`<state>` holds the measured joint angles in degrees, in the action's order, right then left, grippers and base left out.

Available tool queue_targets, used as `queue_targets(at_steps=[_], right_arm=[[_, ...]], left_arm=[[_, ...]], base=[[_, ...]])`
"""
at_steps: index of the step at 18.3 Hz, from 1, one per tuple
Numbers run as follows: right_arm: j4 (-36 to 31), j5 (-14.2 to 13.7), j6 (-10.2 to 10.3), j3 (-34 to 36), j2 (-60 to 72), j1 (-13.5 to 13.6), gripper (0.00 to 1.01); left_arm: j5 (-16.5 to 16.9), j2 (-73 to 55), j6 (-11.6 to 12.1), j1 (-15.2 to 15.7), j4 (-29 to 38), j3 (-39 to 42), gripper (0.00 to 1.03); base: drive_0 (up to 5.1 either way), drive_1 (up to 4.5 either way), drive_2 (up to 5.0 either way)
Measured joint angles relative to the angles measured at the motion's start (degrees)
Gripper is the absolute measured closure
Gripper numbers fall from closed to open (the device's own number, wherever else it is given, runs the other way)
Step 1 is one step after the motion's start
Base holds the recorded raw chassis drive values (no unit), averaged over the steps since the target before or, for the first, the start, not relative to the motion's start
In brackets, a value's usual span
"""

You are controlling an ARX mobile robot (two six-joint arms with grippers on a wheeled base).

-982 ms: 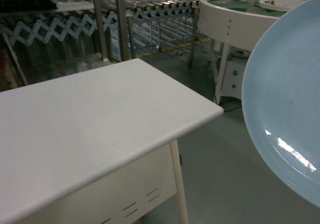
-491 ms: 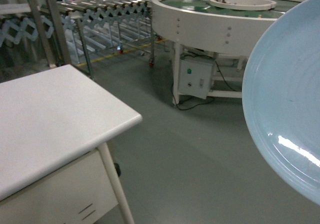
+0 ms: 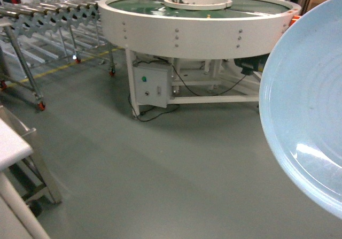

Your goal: Place blue tray on left shelf second layer neatly

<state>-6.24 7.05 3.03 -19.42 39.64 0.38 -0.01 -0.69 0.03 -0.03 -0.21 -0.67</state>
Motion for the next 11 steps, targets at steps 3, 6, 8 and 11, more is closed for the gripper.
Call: queue_targets(at_steps=[3, 6, 8, 11], right_arm=[[0.17, 0.00, 0.02, 0.00, 0.00, 0.00, 0.99], [0.13, 0.00, 0.00, 0.00, 0.00, 0.00, 0.99], [0.00, 0.02, 0.00, 0.00, 0.00, 0.00, 0.99], [0.04, 0.02, 0.00, 0.00, 0.00, 0.00, 0.99]], left_arm=[[0.00, 0.00, 0.00, 0.00, 0.09, 0.00, 0.05], [-0.02, 0.00, 0.00, 0.00, -0.04, 0.00, 0.05], [-0.04, 0.00, -0.02, 0.00, -0.20, 0.00, 0.05], [-0.04, 0.00, -0.02, 0.00, -0.22, 0.00, 0.05]], base=[[3.0, -2.42, -5.5], [3.1, -2.24, -5.4], [3.2, -2.13, -5.3], [3.2, -2.19, -5.4]])
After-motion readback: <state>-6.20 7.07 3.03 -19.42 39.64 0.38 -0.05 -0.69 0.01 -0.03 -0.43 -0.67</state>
